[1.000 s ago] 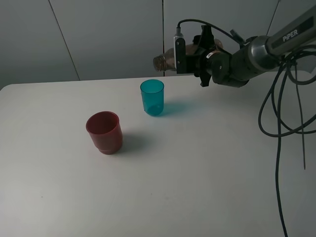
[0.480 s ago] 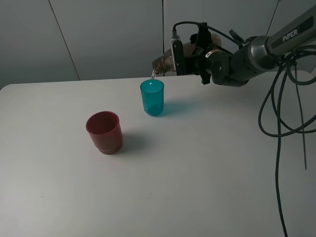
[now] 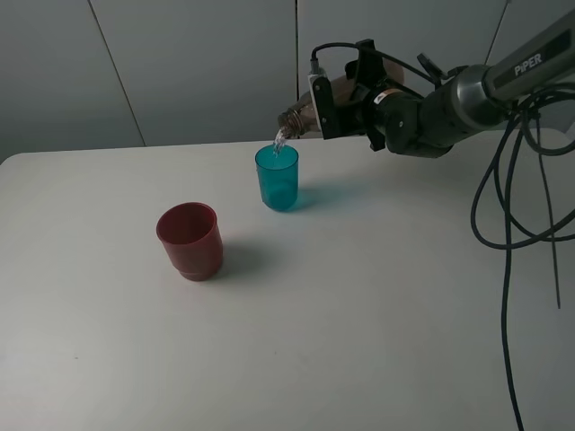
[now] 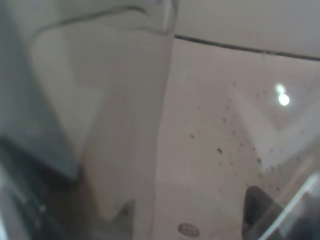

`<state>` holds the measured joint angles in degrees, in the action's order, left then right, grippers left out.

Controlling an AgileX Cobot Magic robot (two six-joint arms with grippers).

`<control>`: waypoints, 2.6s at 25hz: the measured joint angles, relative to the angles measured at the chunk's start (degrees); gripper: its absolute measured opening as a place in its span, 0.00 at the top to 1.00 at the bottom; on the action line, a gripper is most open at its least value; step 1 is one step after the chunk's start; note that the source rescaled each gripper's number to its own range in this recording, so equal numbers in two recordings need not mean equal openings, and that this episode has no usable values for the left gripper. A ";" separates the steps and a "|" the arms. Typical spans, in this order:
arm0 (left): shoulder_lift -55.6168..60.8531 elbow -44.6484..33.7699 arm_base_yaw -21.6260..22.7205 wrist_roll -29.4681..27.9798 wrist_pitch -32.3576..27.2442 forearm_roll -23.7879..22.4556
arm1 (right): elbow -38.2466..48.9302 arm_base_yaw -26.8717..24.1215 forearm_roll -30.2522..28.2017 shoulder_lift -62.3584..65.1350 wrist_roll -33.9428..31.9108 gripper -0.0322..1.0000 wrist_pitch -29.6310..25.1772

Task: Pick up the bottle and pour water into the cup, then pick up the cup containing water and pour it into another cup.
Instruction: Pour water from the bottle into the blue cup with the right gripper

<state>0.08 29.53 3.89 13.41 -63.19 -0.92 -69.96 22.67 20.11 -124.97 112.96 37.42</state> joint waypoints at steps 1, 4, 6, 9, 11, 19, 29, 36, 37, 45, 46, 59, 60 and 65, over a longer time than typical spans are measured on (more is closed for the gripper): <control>0.00 0.00 0.00 0.00 0.00 0.00 | 0.00 0.00 0.00 0.00 0.15 0.97 0.05; 0.00 0.00 0.00 0.00 0.00 0.00 | 0.00 0.00 0.00 0.00 1.36 0.97 0.29; 0.00 0.00 0.00 0.00 0.00 0.00 | 0.00 0.00 0.00 0.00 2.09 0.97 0.46; 0.00 0.00 0.00 0.00 0.00 0.00 | 0.00 0.00 0.00 0.00 3.10 0.97 0.79; 0.00 0.00 0.00 0.00 0.00 0.00 | 0.00 0.00 0.00 0.00 4.25 0.97 0.81; 0.00 0.00 0.00 0.00 0.00 0.00 | 0.00 0.00 -1.73 0.00 6.58 0.97 1.12; 0.00 0.00 0.00 0.00 0.00 0.00 | 0.00 0.00 -4.27 0.00 6.68 0.97 1.66; 0.00 0.00 0.00 0.00 0.00 0.00 | 0.00 0.10 -7.54 0.00 6.68 0.97 1.90; 0.00 0.00 0.00 0.00 0.00 0.00 | 0.00 0.10 -7.94 0.00 6.70 0.97 2.11; 0.00 0.00 0.00 0.00 0.00 0.00 | 0.00 0.10 -11.89 0.00 6.70 0.97 3.84; 0.00 0.00 0.00 0.00 0.00 0.00 | 0.00 0.10 -12.14 0.00 6.70 0.97 3.93; 0.00 0.00 0.00 -0.24 0.00 0.00 | 0.00 0.10 -14.93 0.00 6.70 0.97 5.14; 0.00 0.00 0.00 -0.24 0.00 0.00 | 0.00 0.10 -14.93 0.00 6.70 0.97 5.14; 0.00 0.00 0.00 -0.24 0.00 0.00 | 0.00 0.10 -14.93 0.00 5.39 0.97 4.76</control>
<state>0.08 29.53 3.89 13.17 -63.19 -0.92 -69.96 22.78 5.18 -124.97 118.35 42.18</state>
